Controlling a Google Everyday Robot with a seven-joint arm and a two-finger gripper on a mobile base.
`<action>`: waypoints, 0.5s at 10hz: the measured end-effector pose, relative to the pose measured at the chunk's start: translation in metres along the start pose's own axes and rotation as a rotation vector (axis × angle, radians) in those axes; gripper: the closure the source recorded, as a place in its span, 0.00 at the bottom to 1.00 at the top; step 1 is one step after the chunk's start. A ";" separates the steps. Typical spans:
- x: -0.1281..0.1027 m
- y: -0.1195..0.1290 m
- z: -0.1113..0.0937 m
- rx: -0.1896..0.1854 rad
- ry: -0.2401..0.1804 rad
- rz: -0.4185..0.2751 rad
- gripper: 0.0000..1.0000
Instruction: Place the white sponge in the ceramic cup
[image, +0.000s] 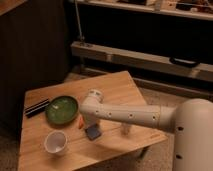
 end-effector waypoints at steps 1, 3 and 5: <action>0.004 0.003 -0.005 0.003 0.013 0.017 0.46; 0.011 0.009 -0.020 0.029 0.049 0.060 0.46; 0.019 0.013 -0.049 0.102 0.104 0.121 0.46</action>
